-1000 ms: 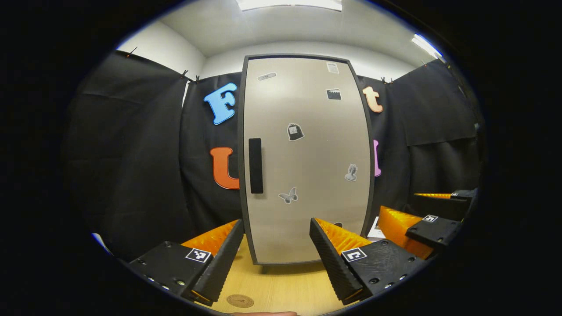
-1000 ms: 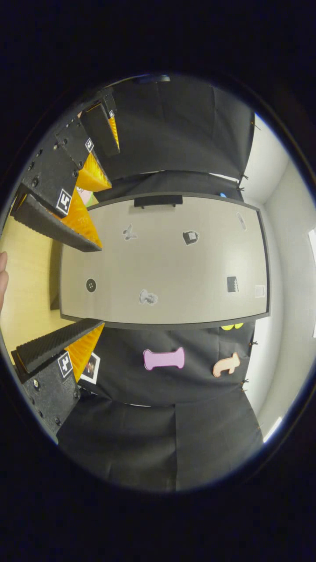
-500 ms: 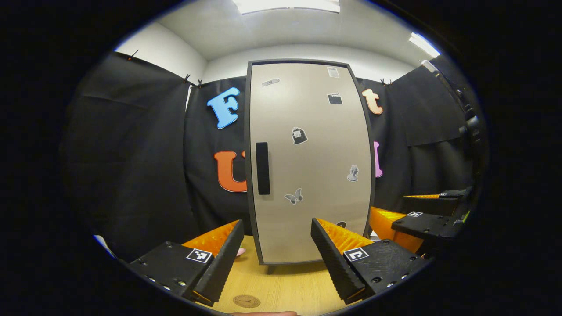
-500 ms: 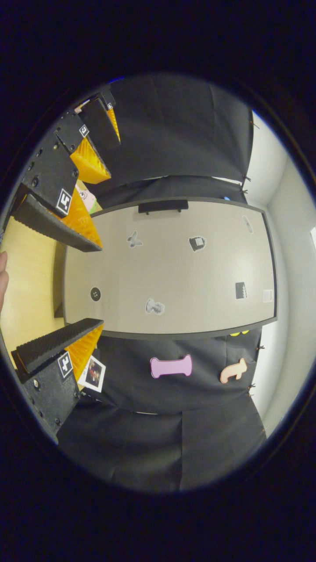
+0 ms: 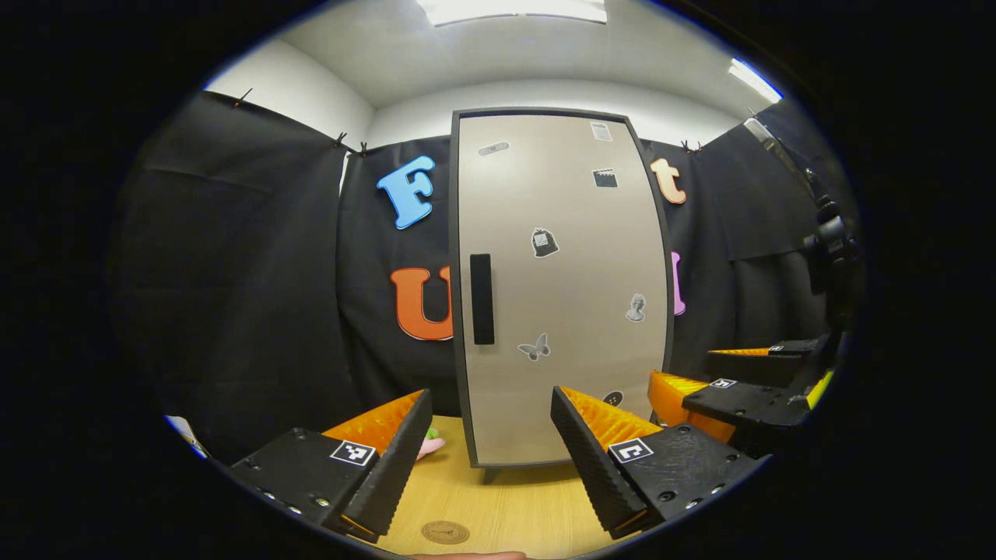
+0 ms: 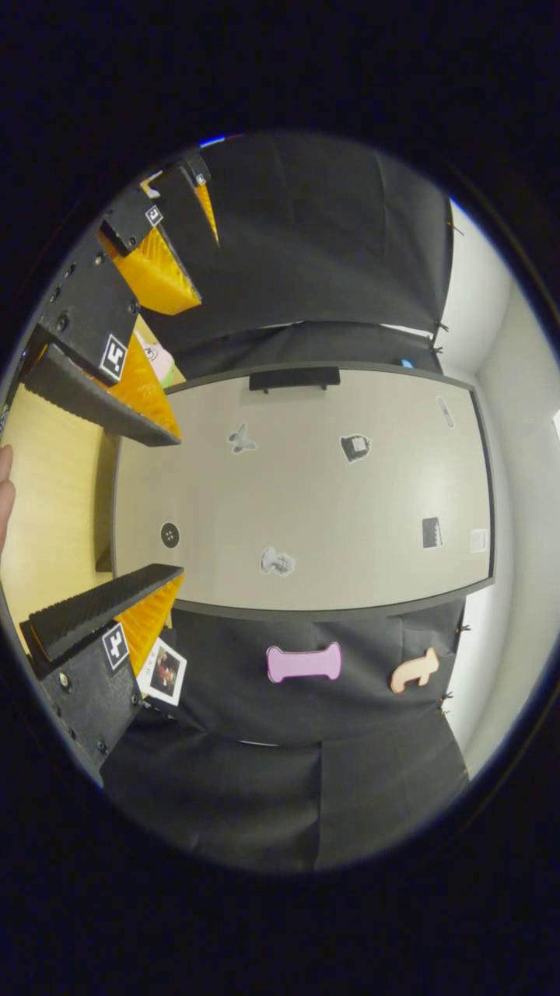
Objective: Open the cabinet door with the right hand, grasp the bottle in the cabinet with the left hand and place it on the coaster, then close the cabinet door with the right hand.
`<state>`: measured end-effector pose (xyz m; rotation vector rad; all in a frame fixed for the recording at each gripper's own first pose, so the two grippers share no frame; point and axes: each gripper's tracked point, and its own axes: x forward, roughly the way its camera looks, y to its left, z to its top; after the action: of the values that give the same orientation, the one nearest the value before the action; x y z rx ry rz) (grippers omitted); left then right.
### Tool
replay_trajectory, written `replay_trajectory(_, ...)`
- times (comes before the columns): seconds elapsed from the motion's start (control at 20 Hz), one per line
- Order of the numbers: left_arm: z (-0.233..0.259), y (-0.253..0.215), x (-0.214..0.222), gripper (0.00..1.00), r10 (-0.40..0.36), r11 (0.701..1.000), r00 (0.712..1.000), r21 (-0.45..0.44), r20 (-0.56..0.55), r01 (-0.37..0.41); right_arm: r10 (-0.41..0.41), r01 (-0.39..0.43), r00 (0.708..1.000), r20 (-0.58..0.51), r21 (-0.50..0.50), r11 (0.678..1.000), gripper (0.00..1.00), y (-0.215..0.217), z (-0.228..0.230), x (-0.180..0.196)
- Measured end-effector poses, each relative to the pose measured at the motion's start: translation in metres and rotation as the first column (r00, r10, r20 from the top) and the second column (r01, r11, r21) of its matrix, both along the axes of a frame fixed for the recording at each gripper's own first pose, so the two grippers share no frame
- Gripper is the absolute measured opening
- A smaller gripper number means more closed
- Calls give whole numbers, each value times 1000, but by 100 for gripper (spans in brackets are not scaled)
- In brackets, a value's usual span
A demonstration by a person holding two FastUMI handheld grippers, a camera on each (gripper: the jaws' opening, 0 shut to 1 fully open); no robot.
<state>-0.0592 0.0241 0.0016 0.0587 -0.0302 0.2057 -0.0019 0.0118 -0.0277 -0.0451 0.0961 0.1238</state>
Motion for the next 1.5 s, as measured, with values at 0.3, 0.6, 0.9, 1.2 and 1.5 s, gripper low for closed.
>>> replay_trajectory(0.3,1,5,-3,93,10,1000,1000,3,2,-10,9,-9,1000,-4,-9,1000,98,5,-4,5)
replay_trajectory(0.6,-4,6,-3,93,9,1000,1000,-2,-9,-9,0,0,1000,-8,-6,1000,98,2,-5,8)
replay_trajectory(0.9,-3,8,-7,93,15,1000,1000,-1,-4,-15,5,-5,1000,-2,-12,1000,98,4,-4,11)
replay_trajectory(1.2,-2,13,-17,93,25,1000,1000,2,5,-25,29,-28,999,16,-27,999,95,16,2,12)
replay_trajectory(1.5,0,22,-34,93,41,999,999,-6,10,-41,68,-66,997,32,-60,996,98,31,6,19)
